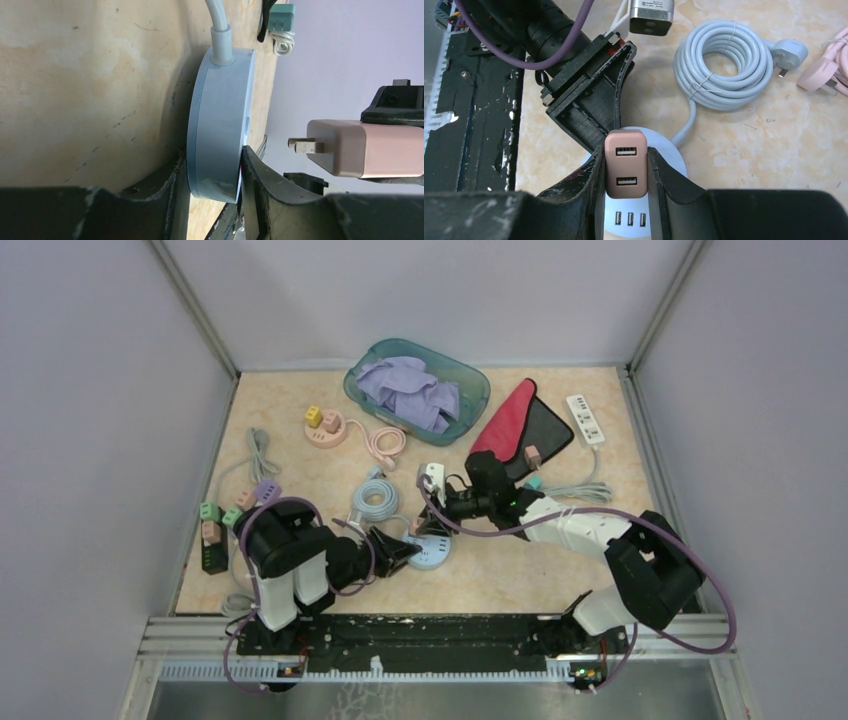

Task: Pull the plug off the socket
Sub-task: Remove the plug from the socket, then place the plug at the center of the board.

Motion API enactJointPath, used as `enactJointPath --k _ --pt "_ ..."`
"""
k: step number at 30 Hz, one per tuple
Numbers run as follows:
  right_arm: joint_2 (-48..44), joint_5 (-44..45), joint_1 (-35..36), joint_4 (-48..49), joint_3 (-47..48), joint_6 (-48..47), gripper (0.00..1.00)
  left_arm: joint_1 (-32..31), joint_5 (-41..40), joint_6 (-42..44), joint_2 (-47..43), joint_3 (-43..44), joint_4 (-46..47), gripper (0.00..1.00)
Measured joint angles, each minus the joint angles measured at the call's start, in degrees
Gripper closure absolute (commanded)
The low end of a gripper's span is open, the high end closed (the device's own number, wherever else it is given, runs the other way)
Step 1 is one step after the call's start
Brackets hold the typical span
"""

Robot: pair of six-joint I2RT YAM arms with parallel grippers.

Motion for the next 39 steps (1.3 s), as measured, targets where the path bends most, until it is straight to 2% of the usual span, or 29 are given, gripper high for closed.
enactJointPath --k 6,14,19,23,30,39 --pt "-0.26 0.81 -3.41 -3.13 2.27 -0.66 1.00 0.09 0.00 0.98 -0.55 -0.02 -0.07 1.00" --pt "-2.62 1.36 -16.55 -7.37 6.01 -1.11 1.00 0.61 -0.70 6.51 -5.27 -1.14 -0.90 1.00" --pt "-2.62 3.28 -25.62 -8.24 6.38 0.13 1.00 0.74 -1.22 11.58 -13.44 -1.40 -8.48 1.00" --pt "-0.42 6.25 -30.34 -10.73 8.37 0.61 1.00 0.74 -1.36 15.52 -21.31 -0.50 -18.14 1.00" --pt "6.03 13.73 -31.78 -12.90 11.61 2.08 1.00 0.74 -1.73 21.22 -32.15 1.03 -31.98 1.00" --pt "10.29 21.22 -31.78 -15.02 12.50 3.48 0.91 0.74 -1.75 24.24 -35.26 0.96 -34.97 1.00"
